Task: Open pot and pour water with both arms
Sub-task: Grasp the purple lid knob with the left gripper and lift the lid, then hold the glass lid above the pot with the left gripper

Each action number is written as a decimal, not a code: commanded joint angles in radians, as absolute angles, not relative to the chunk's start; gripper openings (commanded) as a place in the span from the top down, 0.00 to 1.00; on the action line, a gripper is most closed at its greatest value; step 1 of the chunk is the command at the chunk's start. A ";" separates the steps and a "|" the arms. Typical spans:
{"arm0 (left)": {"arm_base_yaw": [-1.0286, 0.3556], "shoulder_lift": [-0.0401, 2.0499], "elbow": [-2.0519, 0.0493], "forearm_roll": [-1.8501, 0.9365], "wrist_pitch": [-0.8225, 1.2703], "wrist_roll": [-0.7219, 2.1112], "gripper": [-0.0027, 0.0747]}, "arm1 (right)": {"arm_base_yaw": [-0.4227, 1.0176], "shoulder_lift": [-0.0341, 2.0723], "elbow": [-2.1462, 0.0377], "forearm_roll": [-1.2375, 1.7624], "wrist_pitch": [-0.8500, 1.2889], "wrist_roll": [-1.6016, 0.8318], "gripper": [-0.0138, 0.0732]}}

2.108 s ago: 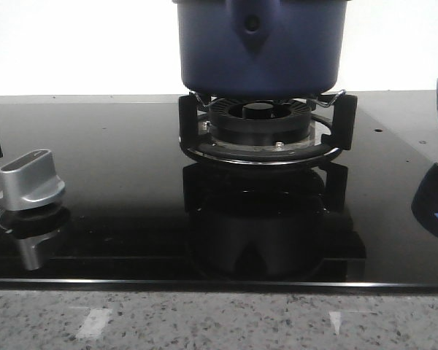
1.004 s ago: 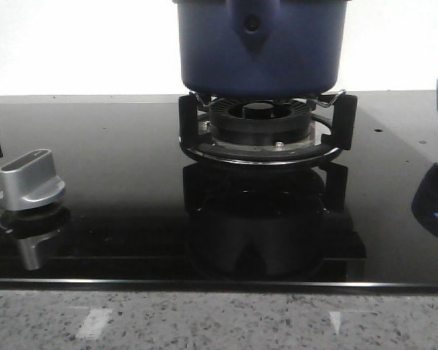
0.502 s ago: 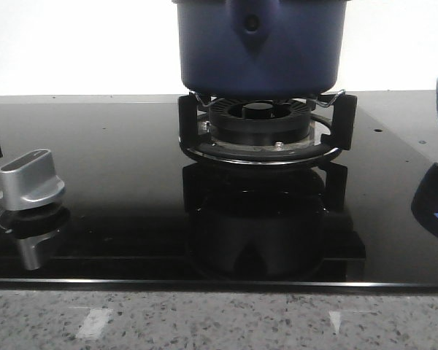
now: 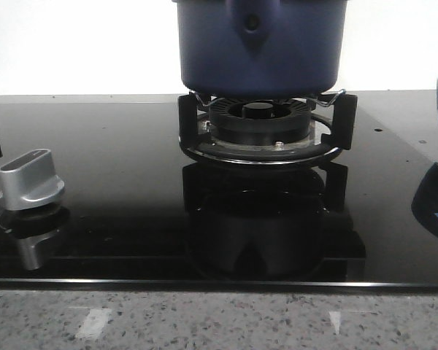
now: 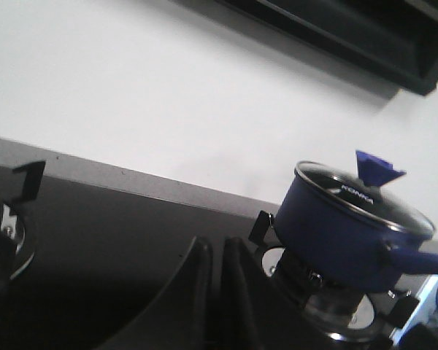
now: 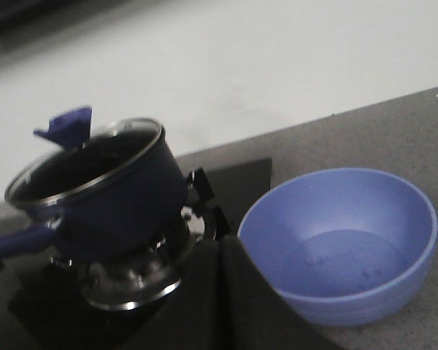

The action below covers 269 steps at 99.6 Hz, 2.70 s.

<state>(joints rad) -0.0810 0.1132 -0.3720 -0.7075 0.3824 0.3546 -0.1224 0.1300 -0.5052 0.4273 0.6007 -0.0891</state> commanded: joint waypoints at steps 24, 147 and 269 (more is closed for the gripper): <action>-0.157 0.258 -0.554 -0.729 0.434 0.547 0.68 | -0.113 0.209 -0.670 0.418 0.671 -0.176 0.85; -0.344 1.183 -1.142 -1.444 0.729 1.410 0.26 | -0.076 0.209 -0.673 0.422 0.718 -0.176 0.39; -0.472 1.683 -1.377 -1.804 0.614 1.780 0.26 | -0.046 0.209 -0.673 0.418 0.726 -0.176 0.39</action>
